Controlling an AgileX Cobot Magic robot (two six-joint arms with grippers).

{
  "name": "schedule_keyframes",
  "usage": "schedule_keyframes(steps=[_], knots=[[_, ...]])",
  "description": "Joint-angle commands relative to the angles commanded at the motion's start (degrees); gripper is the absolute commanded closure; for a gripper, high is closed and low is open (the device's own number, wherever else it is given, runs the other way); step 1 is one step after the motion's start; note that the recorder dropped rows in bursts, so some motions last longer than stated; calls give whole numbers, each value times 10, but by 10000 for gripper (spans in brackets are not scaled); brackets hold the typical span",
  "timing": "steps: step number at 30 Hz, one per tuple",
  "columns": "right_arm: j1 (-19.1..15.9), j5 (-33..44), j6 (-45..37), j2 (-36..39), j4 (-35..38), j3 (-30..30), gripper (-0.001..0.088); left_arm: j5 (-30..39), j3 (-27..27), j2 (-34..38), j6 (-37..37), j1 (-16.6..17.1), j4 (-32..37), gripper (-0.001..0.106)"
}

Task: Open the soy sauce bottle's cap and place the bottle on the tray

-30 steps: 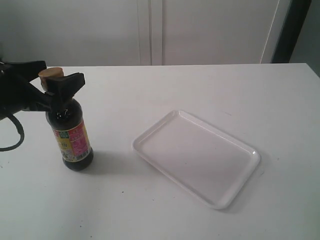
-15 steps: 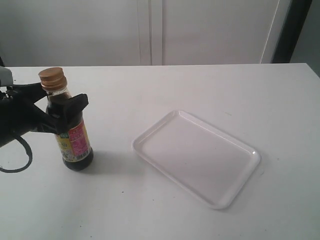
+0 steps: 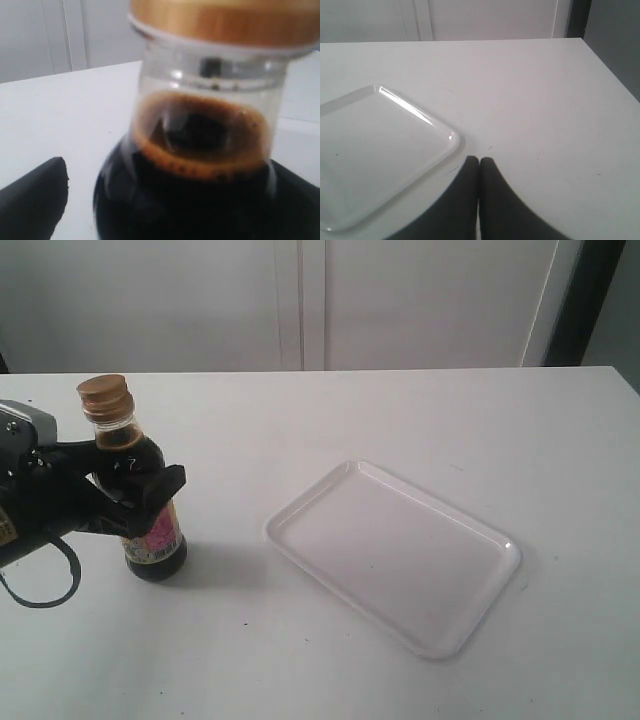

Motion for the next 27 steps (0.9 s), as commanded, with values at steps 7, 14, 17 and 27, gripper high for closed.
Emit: schedule_keyframes(steps=[7, 14, 17, 27], knots=[[0, 0, 0, 0, 0, 0, 868, 0, 0, 25, 21, 0, -2, 4], [0, 0, 0, 0, 0, 0, 868, 0, 0, 33, 26, 0, -2, 114], [0, 0, 0, 0, 0, 0, 868, 0, 0, 33, 26, 0, 1, 298], [0, 0, 0, 0, 1, 0, 868, 0, 0, 33, 33, 0, 39, 853]])
